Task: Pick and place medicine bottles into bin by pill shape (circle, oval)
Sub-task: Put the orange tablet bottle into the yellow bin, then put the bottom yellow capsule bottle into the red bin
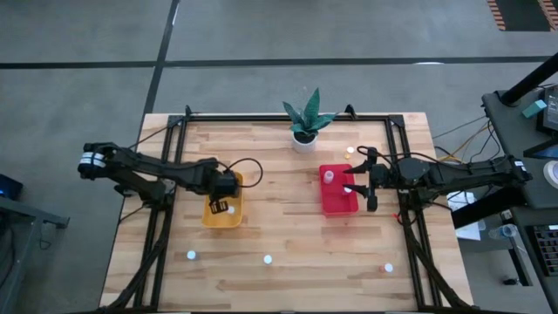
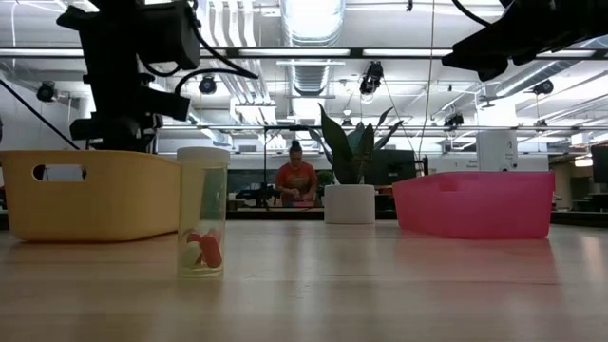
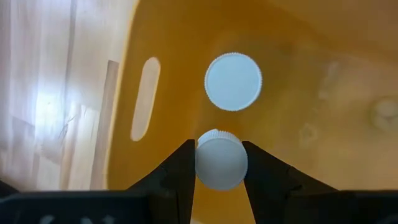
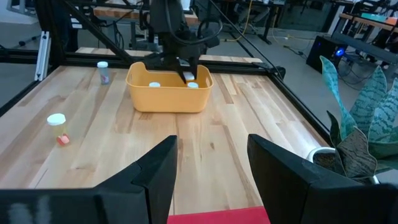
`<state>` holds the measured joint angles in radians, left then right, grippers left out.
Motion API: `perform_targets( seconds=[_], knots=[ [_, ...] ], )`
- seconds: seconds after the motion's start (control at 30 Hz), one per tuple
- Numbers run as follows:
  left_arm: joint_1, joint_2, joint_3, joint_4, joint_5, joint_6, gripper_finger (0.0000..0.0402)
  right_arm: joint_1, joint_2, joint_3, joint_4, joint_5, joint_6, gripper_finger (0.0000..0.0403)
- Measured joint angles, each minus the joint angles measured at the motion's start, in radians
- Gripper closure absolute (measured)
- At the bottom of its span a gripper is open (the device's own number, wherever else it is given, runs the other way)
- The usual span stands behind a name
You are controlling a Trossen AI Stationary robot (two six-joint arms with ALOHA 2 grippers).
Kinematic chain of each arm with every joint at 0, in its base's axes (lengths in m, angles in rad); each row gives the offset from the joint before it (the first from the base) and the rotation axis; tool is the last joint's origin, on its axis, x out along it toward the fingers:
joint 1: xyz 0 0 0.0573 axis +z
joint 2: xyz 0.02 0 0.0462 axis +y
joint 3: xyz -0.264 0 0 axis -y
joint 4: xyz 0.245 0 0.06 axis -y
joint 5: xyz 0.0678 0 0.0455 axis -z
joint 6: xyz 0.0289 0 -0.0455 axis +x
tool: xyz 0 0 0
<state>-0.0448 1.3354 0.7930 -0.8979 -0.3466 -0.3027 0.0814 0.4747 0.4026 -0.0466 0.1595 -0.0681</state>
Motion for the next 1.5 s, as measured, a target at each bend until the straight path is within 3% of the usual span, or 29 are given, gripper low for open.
perform_targets(
  seconds=[0.97,1.5],
  knots=[
    [0.000,-0.013,-0.008,-0.024,-0.003,0.002,0.0264,0.000,0.000,0.000,-0.001,-0.001,0.017,0.0216],
    [0.000,-0.115,0.041,-0.040,-0.003,0.003,0.0264,0.001,0.000,0.000,-0.001,0.000,0.030,0.0216]
  ],
)
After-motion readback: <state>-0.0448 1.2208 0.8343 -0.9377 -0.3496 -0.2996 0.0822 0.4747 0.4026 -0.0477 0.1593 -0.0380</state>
